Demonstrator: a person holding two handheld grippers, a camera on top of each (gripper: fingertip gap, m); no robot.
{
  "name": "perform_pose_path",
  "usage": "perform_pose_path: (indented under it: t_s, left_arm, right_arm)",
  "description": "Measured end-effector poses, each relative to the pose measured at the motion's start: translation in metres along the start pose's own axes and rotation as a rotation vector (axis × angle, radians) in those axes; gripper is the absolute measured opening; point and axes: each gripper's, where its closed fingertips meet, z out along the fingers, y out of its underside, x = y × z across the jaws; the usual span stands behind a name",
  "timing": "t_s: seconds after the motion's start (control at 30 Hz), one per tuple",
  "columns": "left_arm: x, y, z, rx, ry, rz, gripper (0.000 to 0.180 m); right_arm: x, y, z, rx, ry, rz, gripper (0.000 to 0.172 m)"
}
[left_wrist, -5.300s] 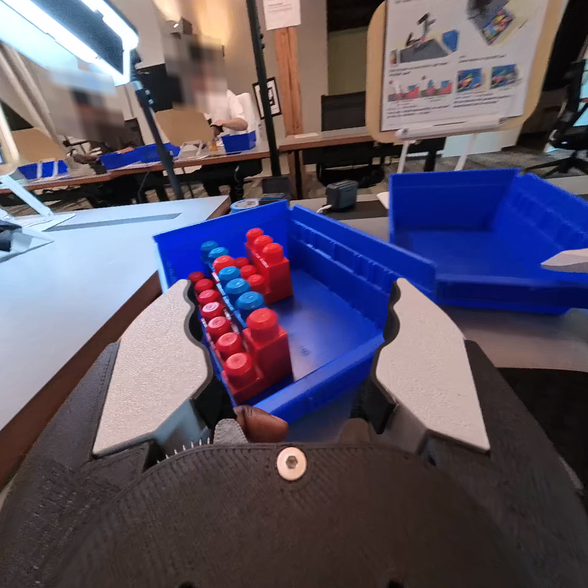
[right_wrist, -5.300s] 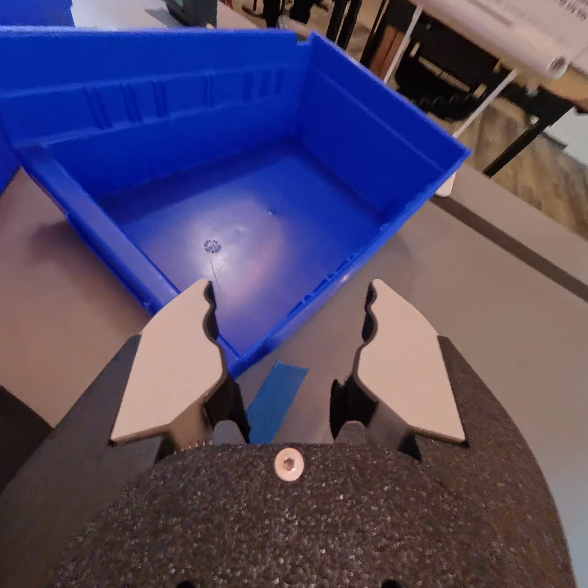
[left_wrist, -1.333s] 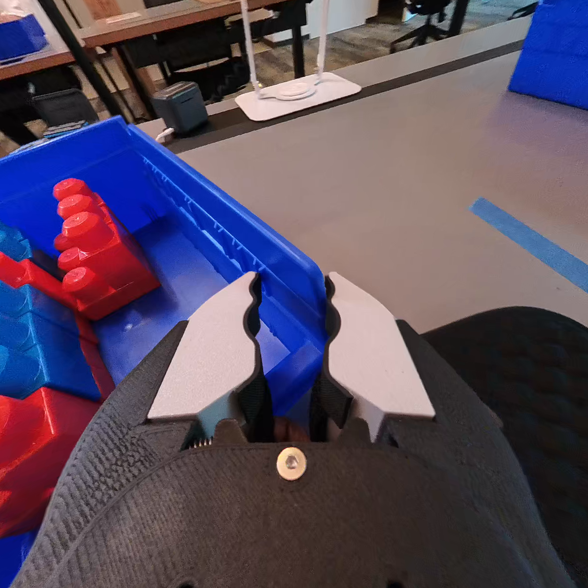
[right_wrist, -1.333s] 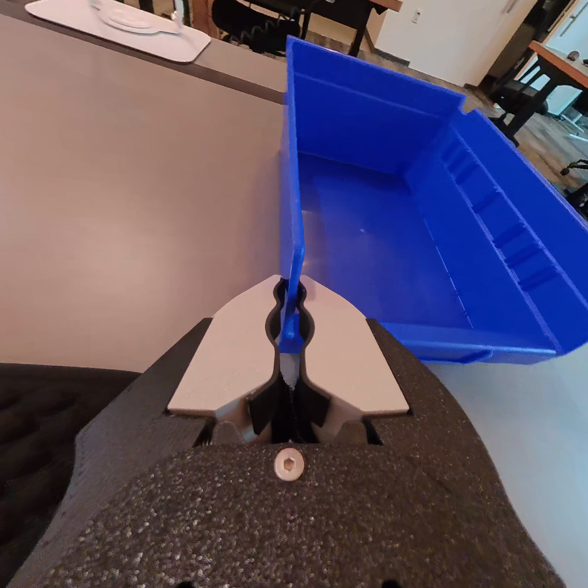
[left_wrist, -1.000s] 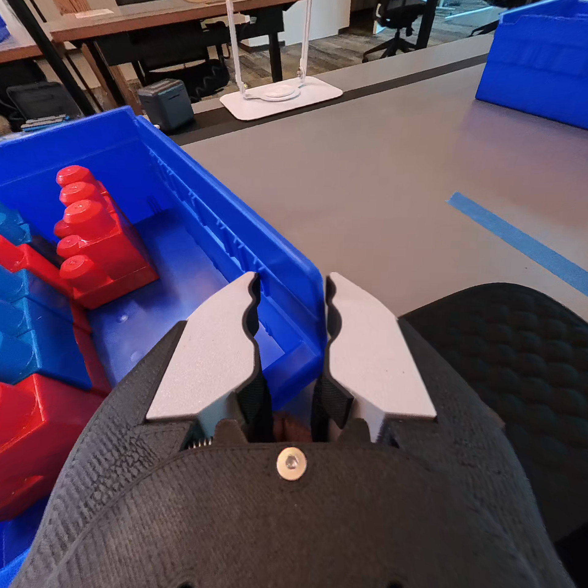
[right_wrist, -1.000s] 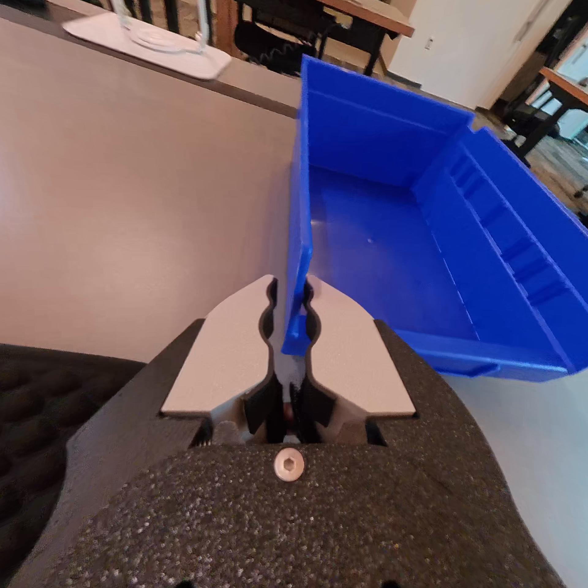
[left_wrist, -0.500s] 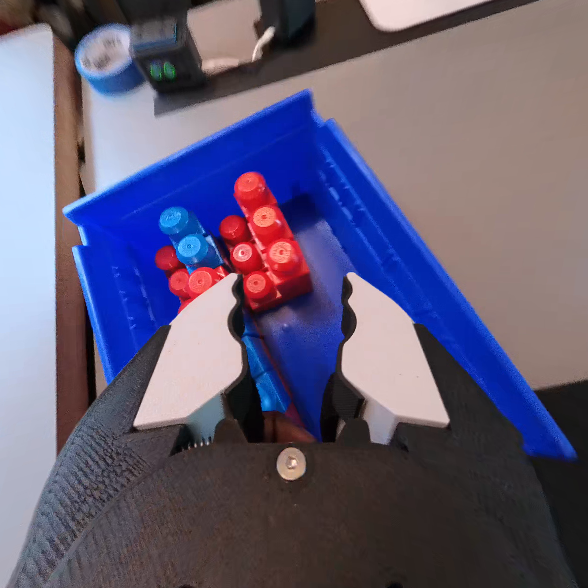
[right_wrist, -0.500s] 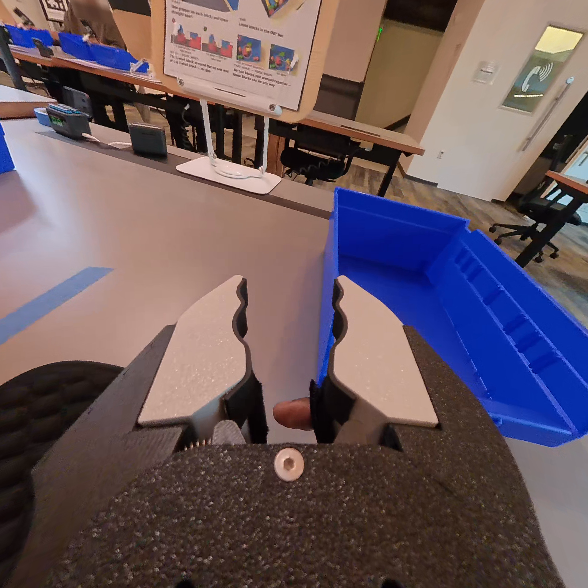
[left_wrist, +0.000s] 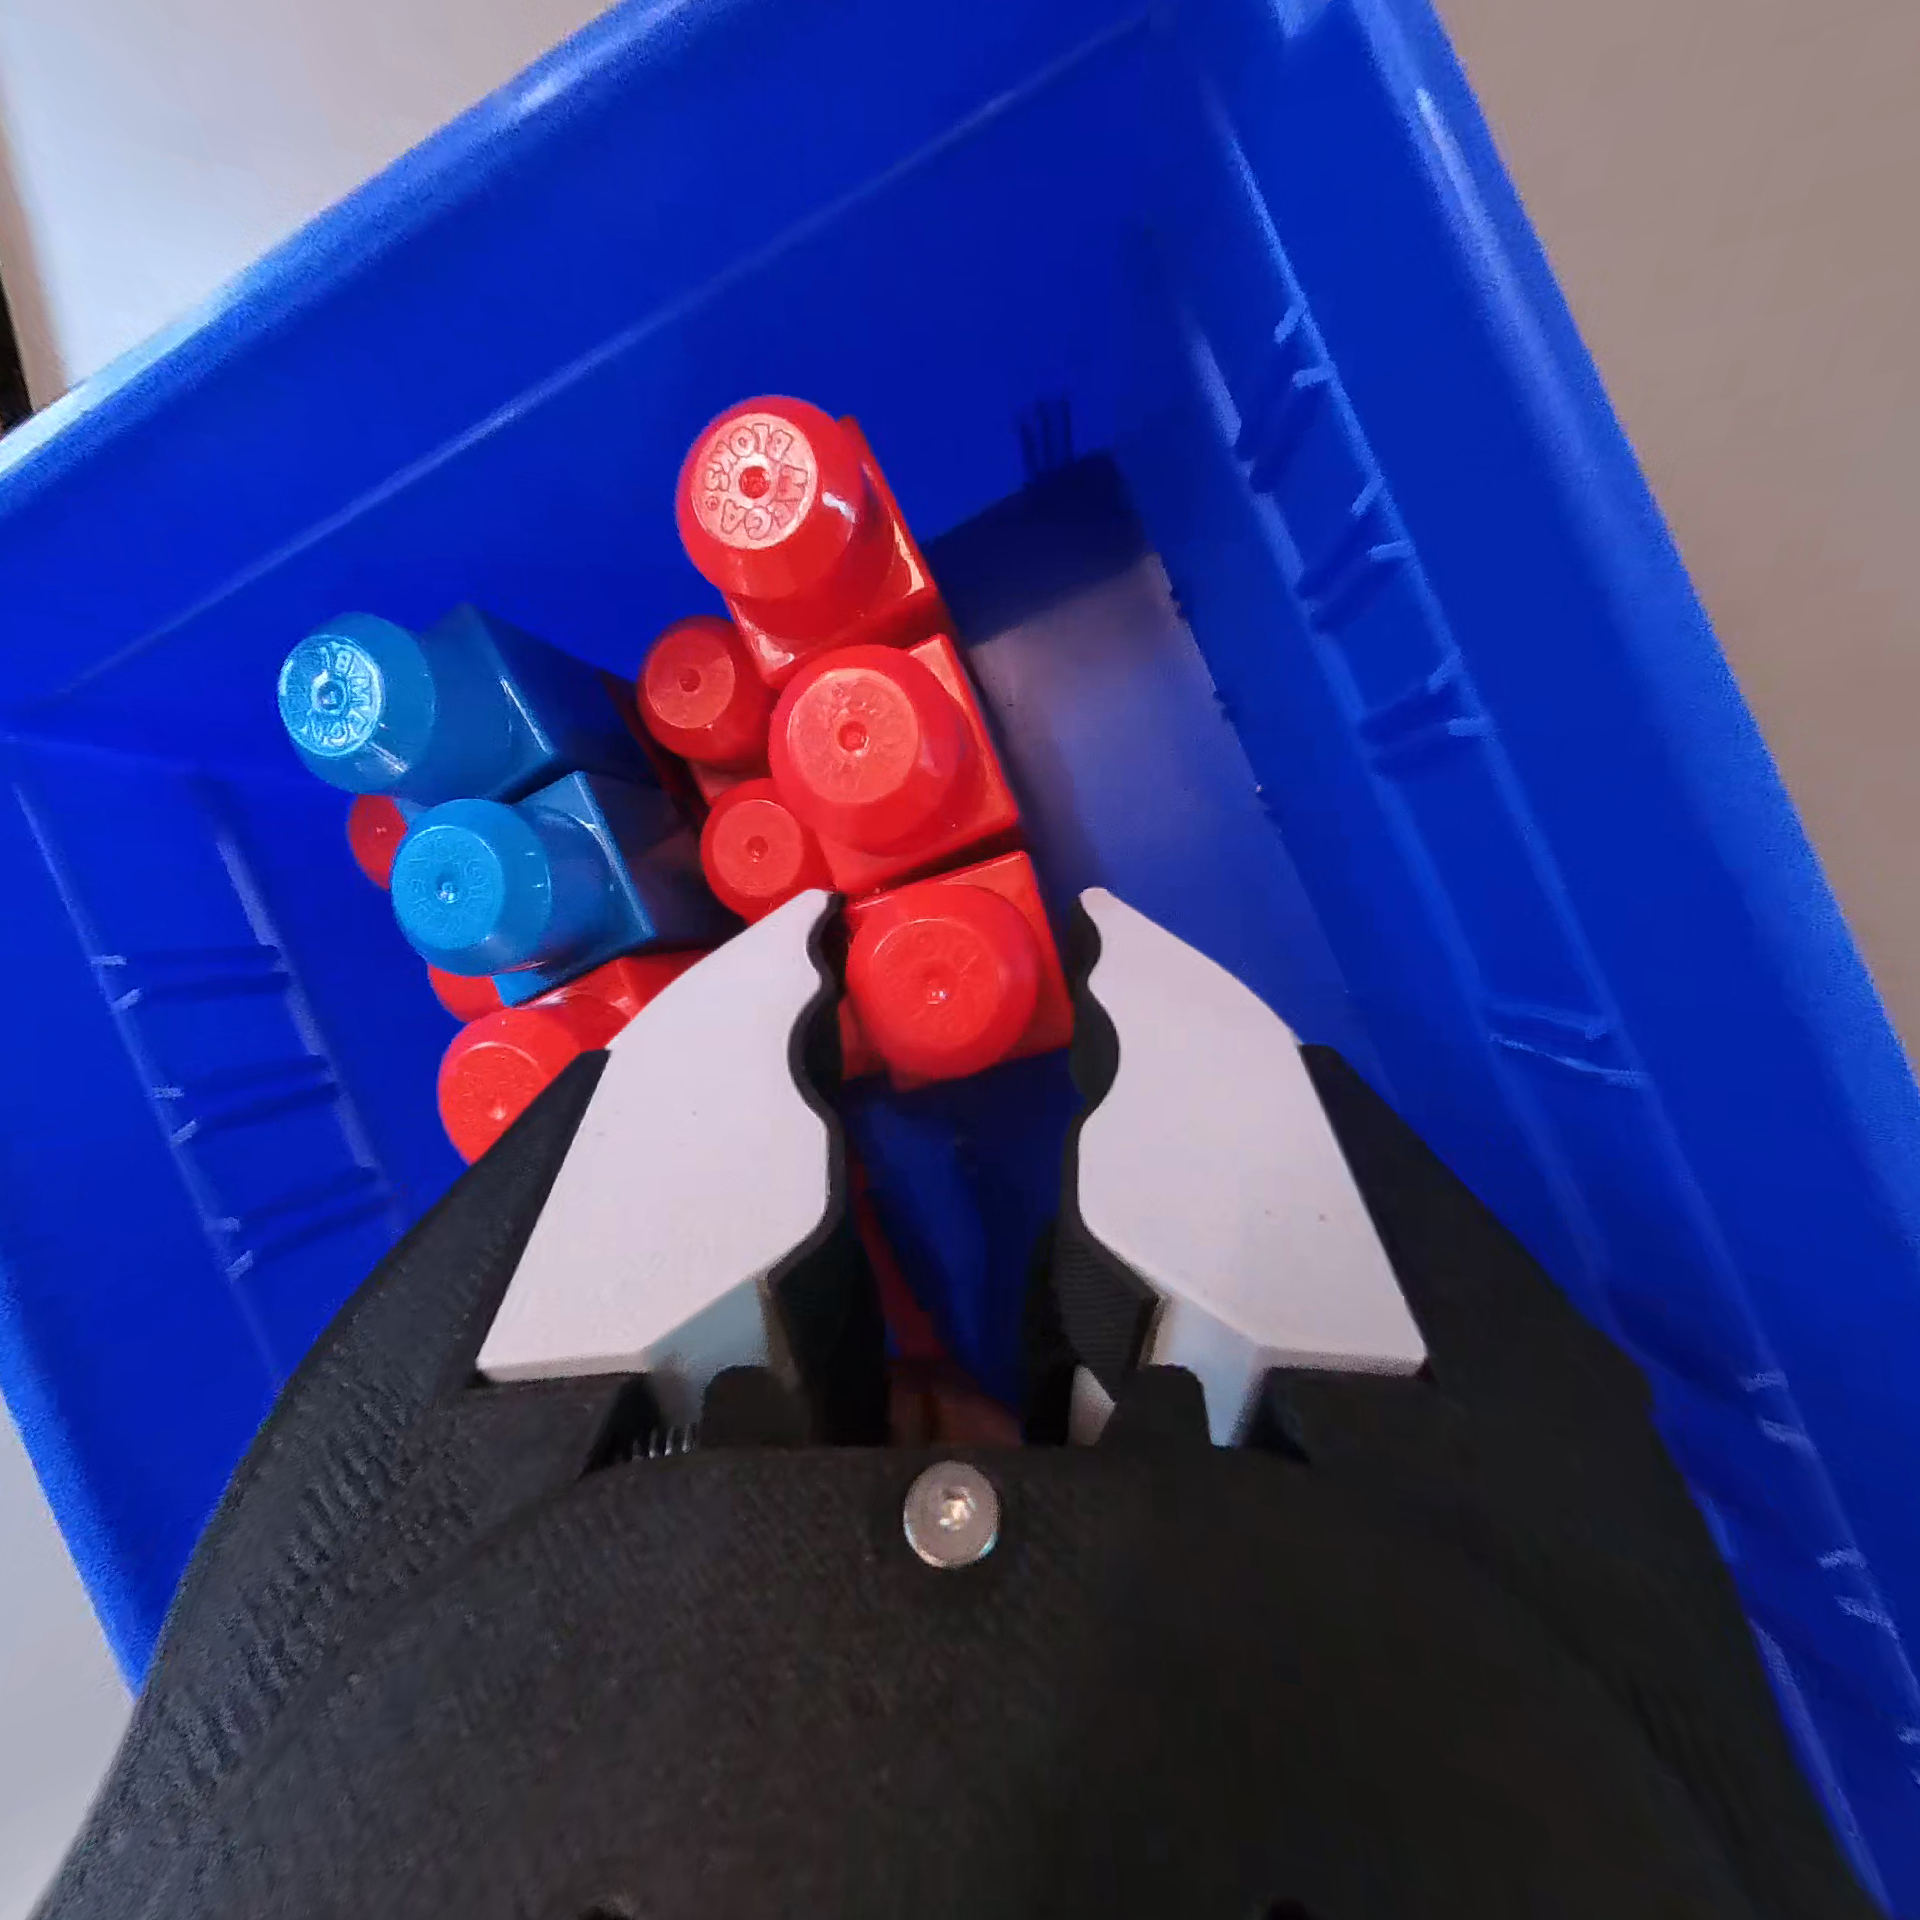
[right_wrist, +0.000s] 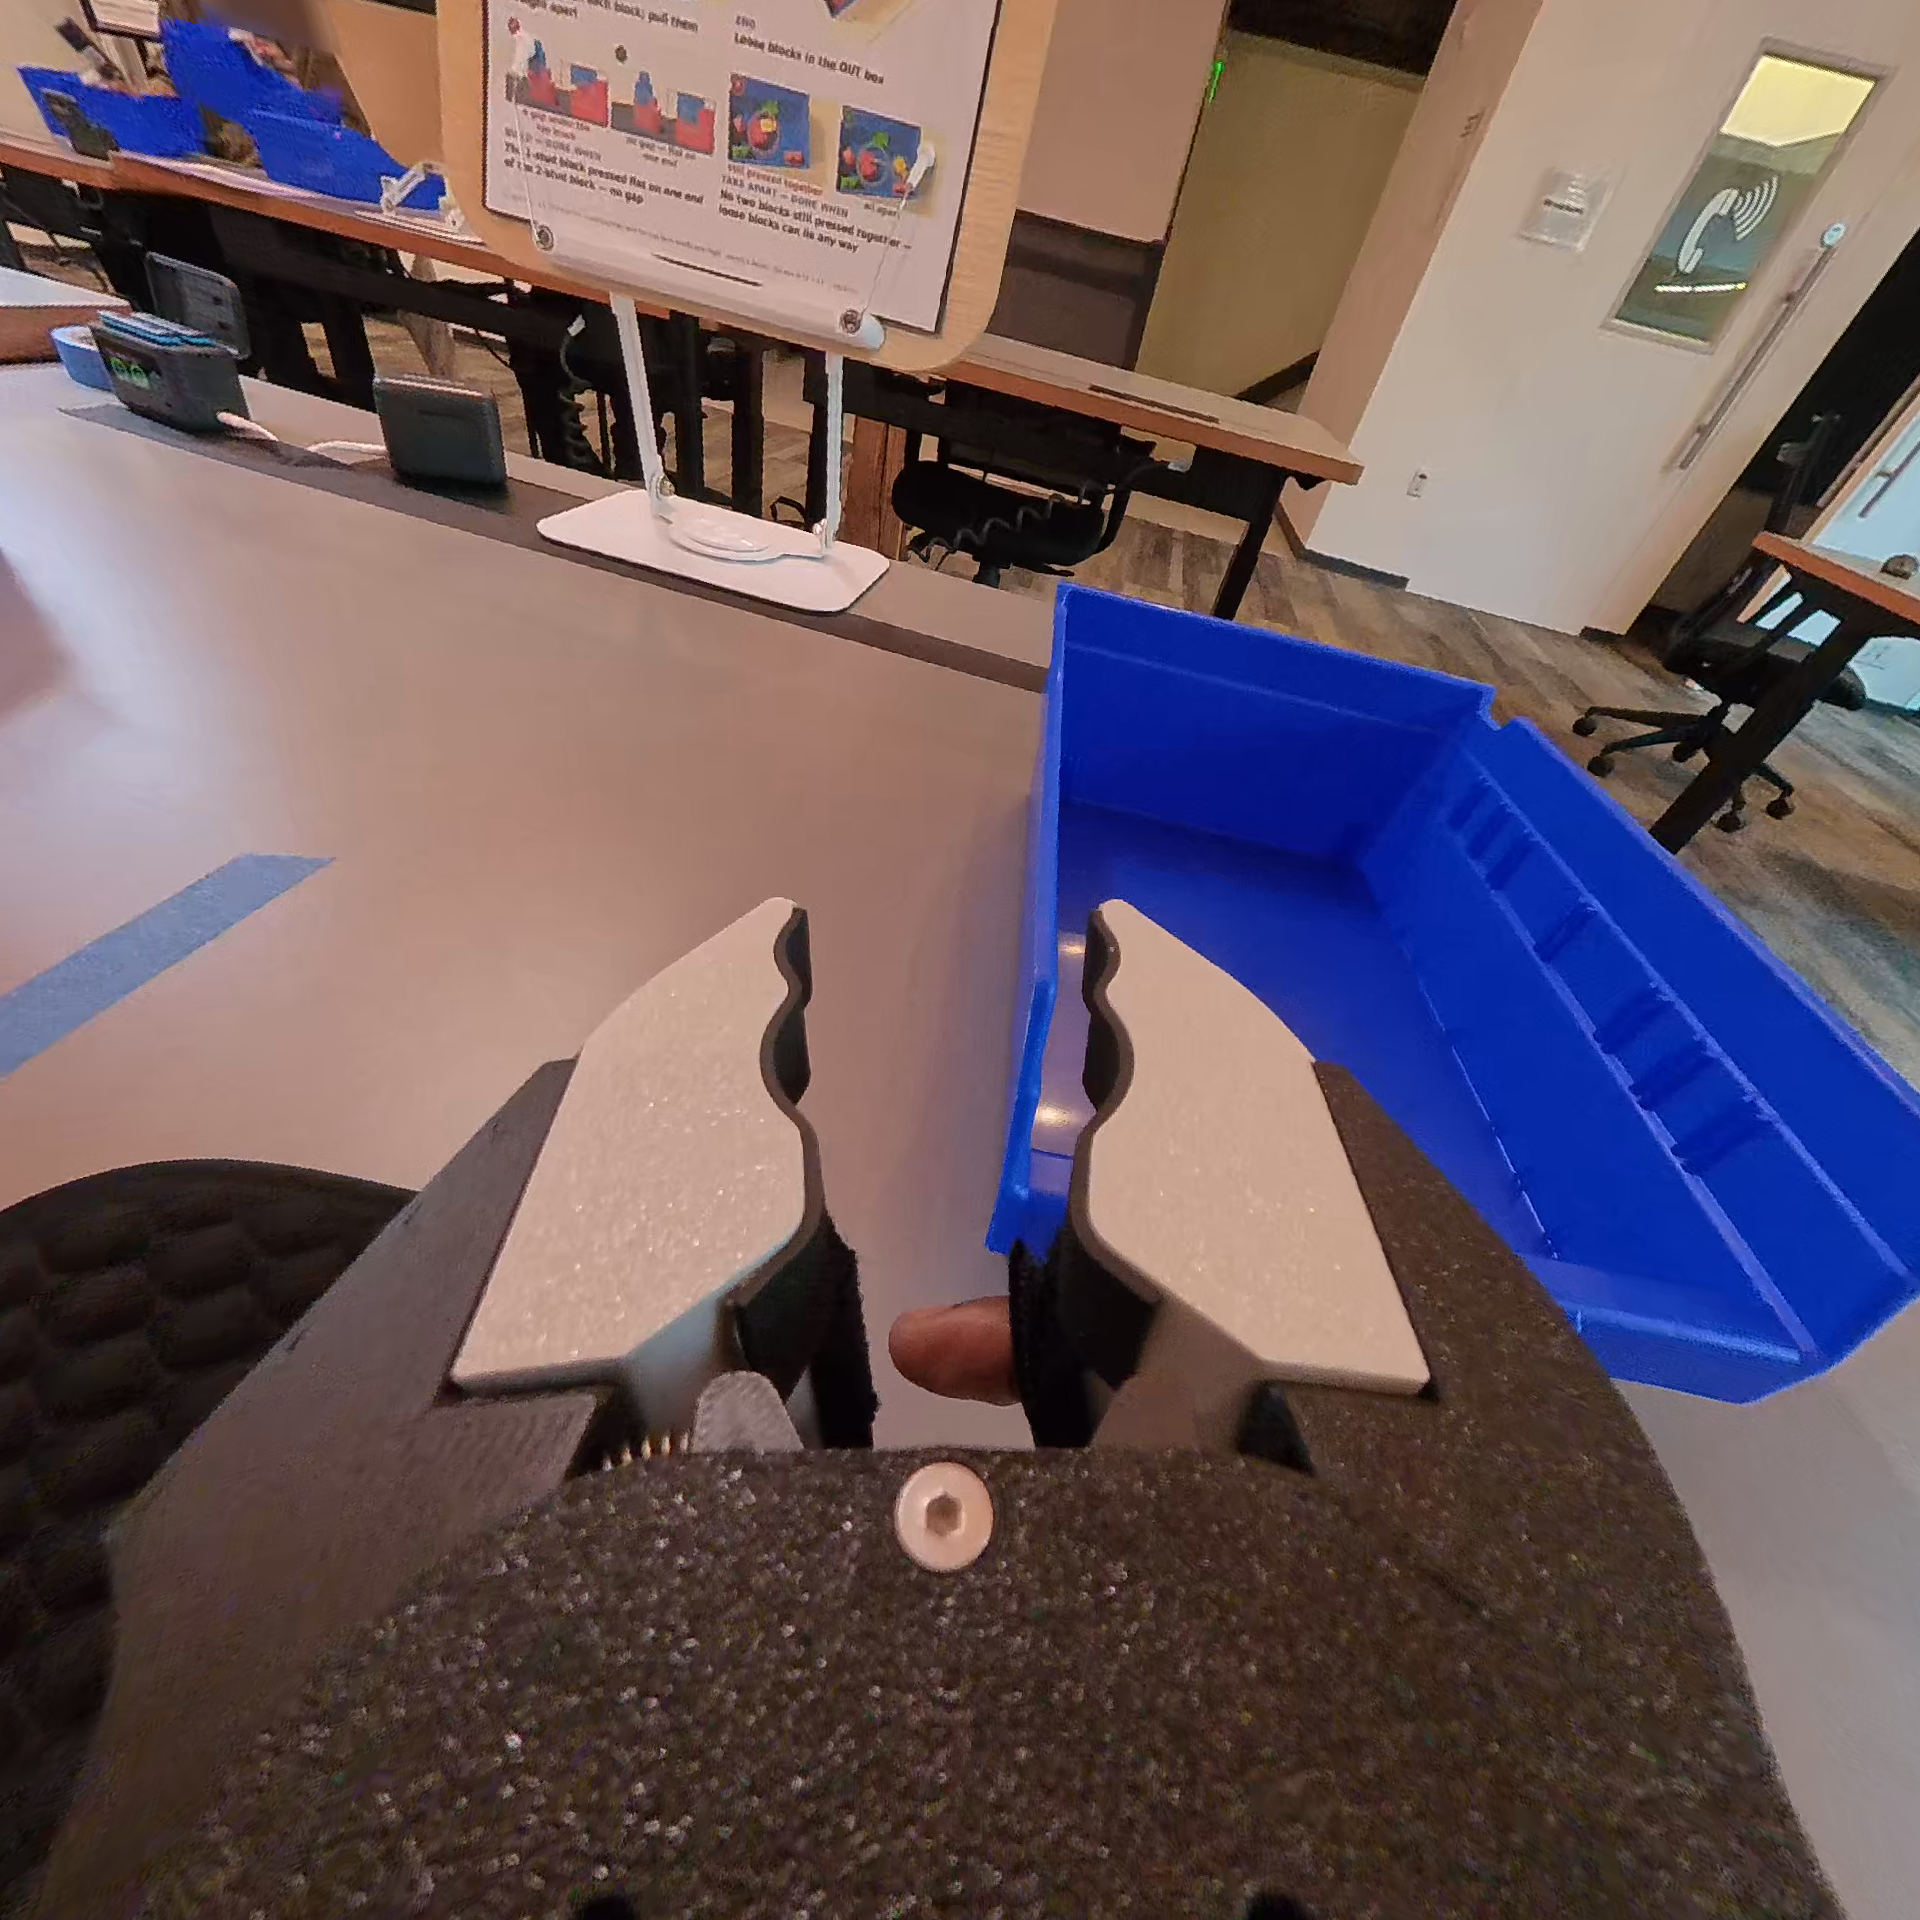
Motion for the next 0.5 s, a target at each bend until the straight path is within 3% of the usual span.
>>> perform_pose_path:
  t_s: [0.13, 0.27, 0.5]
  left_arm:
    - [0.001, -0.002, -0.015, 0.068, -0.011, 0.001, 0.04]
    - [0.008, -0.016, -0.054, 0.24, 0.024, -0.024, 0.039]
    - [0.086, -0.052, -0.165, 0.724, 0.392, -0.028, 0.039]
  right_arm:
    - [-0.005, -0.002, 0.001, -0.001, -0.02, -0.007, 0.051]
    - [-0.019, -0.003, 0.004, 0.0, -0.071, -0.027, 0.05]
    - [-0.07, -0.015, 0.012, 0.054, -0.256, -0.099, 0.051]
